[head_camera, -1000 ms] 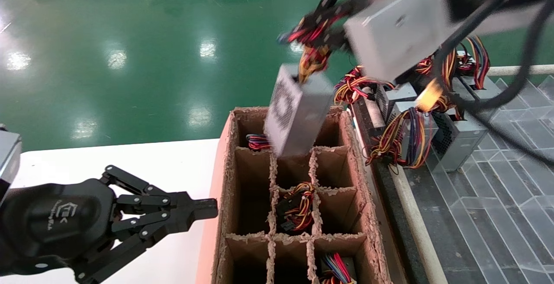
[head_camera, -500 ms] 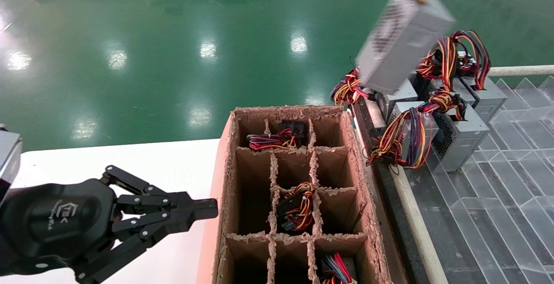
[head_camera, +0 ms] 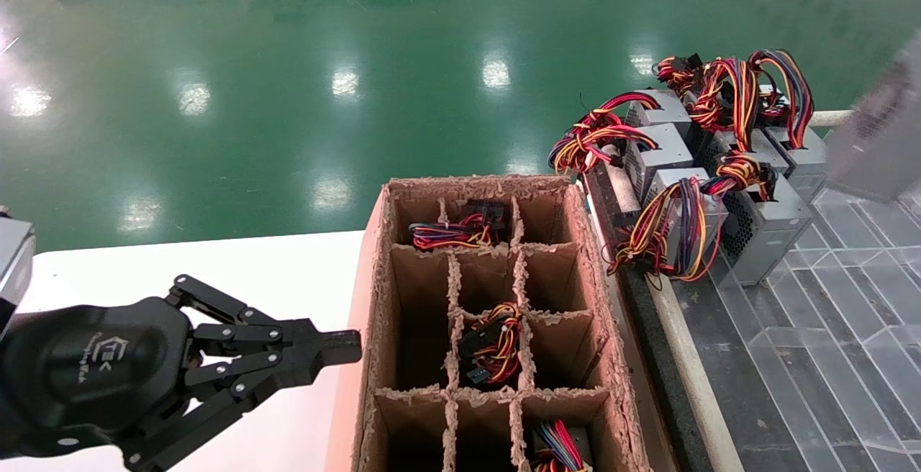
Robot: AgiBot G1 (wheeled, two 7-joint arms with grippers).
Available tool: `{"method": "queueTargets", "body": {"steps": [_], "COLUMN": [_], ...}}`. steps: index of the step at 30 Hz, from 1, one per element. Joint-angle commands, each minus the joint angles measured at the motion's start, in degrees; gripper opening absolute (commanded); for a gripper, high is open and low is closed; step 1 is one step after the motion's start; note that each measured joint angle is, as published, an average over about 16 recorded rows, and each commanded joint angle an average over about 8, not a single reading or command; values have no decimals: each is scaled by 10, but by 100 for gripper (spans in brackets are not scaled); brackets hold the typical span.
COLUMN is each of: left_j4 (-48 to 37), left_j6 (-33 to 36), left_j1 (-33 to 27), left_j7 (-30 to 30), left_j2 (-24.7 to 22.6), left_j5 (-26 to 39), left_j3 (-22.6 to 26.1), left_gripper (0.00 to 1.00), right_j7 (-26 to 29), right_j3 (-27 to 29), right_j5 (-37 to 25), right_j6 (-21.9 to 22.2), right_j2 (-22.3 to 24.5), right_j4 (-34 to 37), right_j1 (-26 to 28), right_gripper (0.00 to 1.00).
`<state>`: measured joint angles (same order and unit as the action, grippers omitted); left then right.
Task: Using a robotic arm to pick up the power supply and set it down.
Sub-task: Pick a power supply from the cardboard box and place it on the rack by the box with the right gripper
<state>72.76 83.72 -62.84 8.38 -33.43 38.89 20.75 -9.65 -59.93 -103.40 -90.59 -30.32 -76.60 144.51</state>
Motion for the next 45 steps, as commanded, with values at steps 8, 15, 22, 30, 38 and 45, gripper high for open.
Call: {"method": "queueTargets", "body": {"steps": [8, 15, 22, 30, 38, 45], "left_j4": [0, 0, 0, 0, 0, 0], "left_j6": [0, 0, 0, 0, 0, 0], "left_j1": [0, 0, 0, 0, 0, 0], "left_j7": [0, 0, 0, 0, 0, 0], "left_j2": [0, 0, 0, 0, 0, 0], "left_j5": [0, 0, 0, 0, 0, 0], "left_j3": [0, 0, 0, 0, 0, 0], "left_gripper": [0, 0, 0, 0, 0, 0], "right_j7": [5, 11, 18, 31, 35, 34], "right_j3": [-72, -127, -177, -219, -240, -255], "right_j5": [21, 57, 89, 120, 121, 125], "right_j6": [-1, 0, 3, 15, 58, 118], "right_j2": [59, 89, 113, 137, 147, 125], "right_j4": [-2, -7, -8, -7, 0, 13], "right_j1": [34, 57, 73, 66, 39, -2], "right_gripper": [0, 0, 0, 0, 0, 0]}}
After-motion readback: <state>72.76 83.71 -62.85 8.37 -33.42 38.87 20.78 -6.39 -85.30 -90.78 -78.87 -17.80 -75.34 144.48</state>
